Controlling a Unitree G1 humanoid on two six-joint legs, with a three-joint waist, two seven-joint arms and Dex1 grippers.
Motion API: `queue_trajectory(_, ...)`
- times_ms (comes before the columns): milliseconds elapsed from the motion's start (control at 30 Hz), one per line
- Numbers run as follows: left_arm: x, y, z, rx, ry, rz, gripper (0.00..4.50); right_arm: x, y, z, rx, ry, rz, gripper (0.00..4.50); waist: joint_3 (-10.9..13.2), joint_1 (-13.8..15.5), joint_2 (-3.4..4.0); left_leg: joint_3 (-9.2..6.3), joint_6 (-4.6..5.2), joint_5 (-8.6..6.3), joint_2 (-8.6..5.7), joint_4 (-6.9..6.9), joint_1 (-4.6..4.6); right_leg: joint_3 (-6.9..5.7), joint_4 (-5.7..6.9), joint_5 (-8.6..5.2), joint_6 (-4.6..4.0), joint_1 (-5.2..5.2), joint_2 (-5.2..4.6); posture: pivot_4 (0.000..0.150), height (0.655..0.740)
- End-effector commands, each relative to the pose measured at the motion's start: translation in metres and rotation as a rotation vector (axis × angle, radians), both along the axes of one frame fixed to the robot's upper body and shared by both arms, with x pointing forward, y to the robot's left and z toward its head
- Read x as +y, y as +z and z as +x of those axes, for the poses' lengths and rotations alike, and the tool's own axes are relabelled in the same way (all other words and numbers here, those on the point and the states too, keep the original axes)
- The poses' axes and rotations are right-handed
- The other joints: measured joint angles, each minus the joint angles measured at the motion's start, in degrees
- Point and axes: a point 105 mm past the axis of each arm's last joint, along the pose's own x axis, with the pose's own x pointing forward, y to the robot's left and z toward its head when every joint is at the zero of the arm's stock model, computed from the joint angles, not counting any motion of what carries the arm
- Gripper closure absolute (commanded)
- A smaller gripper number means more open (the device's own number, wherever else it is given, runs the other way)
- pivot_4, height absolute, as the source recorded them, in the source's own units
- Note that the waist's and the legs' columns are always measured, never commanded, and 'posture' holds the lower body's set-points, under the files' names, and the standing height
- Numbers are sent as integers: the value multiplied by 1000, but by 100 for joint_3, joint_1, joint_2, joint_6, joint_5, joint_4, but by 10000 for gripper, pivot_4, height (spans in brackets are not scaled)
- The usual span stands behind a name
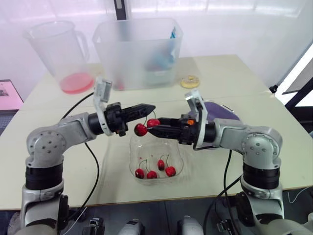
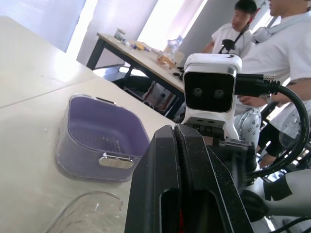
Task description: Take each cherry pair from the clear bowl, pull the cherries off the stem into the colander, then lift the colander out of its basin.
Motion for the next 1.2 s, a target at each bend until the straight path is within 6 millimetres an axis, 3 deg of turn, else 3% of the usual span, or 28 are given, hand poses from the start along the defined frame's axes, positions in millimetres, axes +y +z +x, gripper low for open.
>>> queue_trajectory(33, 1, 10, -7, -57, -2, -16, 45000, 1, 10, -5, -45, 24, 34, 40651, 0, 0, 0, 0, 0, 0, 0, 0, 0, 0, 0, 0, 0, 0, 0, 1500, 7400)
queue_trajectory(267, 3, 9, -8, -49, 3, -21, 45000, 0, 6, -12, -32, 62, 13, 40651, 0, 3, 0, 0, 0, 0, 0, 0, 0, 0, 0, 0, 0, 0, 0, 1500, 7400)
queue_trajectory(567, -1, 12, -8, -57, -9, -36, 45000, -9, -36, -28, 98, 140, -148, 40651, -2, 6, -4, 2, 0, 0, -1, 0, 0, 0, -1, 0, 0, 2, 0, 1500, 7400)
queue_trajectory(833, -1, 10, -9, -51, -10, -40, 45000, -26, -28, -23, 75, 116, -163, 40651, -2, 22, -4, 3, 0, 0, -1, 2, 0, -1, -2, 0, 0, 3, 0, 1500, 7400)
queue_trajectory(933, 0, 10, -9, -52, -3, -39, 45000, -49, 0, -7, -21, 14, -141, 40651, -2, 23, -4, 5, 1, 0, -2, 3, 0, -1, -4, 0, 0, 4, -1, 1500, 7400)
queue_trajectory(1033, 3, 9, -9, -51, 3, -35, 45000, -71, 14, 6, -84, -79, -170, 40651, -2, 31, -5, 4, 1, 0, -2, 3, 0, -1, -5, 0, 0, 6, 1, 1500, 7400)
queue_trajectory(1133, 9, 7, -9, -52, 19, -23, 45000, -114, 33, 33, -168, -298, -303, 40651, -1, 22, -5, 9, 3, -2, -2, 2, 0, -1, -6, 0, 1, 4, 0, 1500, 7400)
queue_trajectory(1200, 13, 7, -8, -50, 26, -23, 45000, -144, 28, 51, -207, -434, -466, 40651, -2, 35, -5, 14, 5, -3, -3, 1, -1, 1, -7, 0, 1, 2, -2, 1500, 7400)
